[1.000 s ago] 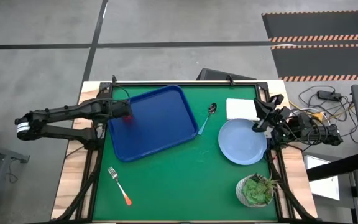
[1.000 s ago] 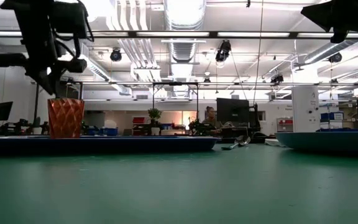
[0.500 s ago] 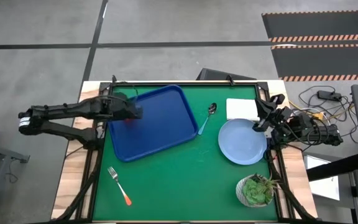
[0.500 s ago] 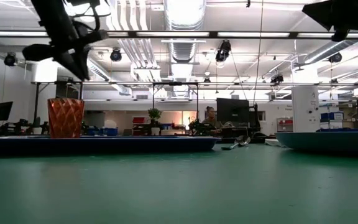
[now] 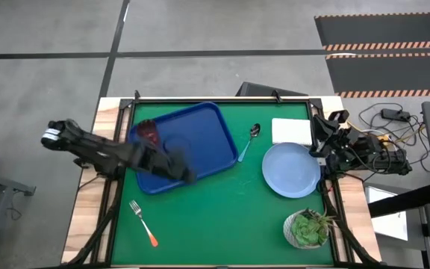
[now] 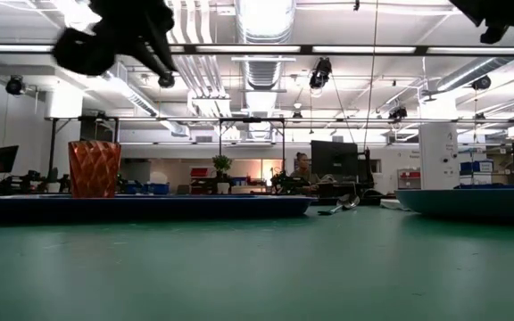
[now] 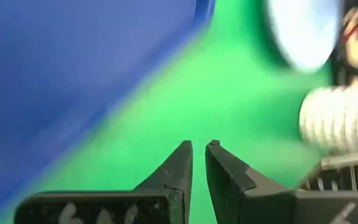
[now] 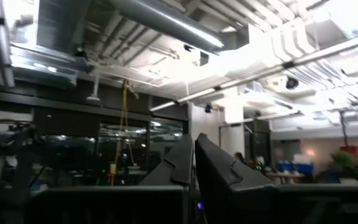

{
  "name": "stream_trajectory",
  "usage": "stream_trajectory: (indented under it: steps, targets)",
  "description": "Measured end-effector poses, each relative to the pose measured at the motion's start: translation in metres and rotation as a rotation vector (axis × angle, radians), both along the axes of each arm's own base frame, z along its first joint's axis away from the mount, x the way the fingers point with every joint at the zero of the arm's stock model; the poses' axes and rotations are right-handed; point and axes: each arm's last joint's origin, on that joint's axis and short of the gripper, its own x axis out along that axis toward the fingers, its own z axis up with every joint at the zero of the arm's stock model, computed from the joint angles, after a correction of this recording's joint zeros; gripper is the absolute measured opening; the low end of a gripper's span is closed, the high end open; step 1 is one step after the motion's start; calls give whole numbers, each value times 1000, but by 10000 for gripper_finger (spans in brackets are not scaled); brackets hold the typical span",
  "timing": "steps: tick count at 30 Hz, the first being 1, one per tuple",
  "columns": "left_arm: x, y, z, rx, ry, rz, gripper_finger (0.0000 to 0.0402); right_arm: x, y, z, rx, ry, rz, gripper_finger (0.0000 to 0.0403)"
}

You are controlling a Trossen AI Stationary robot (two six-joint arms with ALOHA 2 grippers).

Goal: Pick and place plate/cup/fork/spoon on tray
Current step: Put the orange fork to the bottom right on the blue serving tray

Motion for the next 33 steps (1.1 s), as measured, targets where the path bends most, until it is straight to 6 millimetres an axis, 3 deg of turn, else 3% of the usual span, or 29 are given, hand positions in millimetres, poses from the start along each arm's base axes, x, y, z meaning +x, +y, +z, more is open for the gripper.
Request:
stream_trajectory:
  steps: [5,9,12,20,27,33]
  targets:
    - [3,-61,-34,-193,160,7,26,-2,1,5,-31,-17,36,9]
    - [-10,-104,-64,-287,337,26,26,-3,1,7,-22,-21,43,9]
    - [-26,-123,-78,-355,530,64,26,-3,1,7,-12,-26,52,9]
    - [-59,-130,-86,-285,812,185,26,-2,1,6,-12,-12,51,9]
    - [-61,-129,-88,-275,823,194,29,-1,1,5,-13,-5,50,9]
    - [-67,-126,-100,-261,832,200,54,-1,1,5,-20,2,45,9]
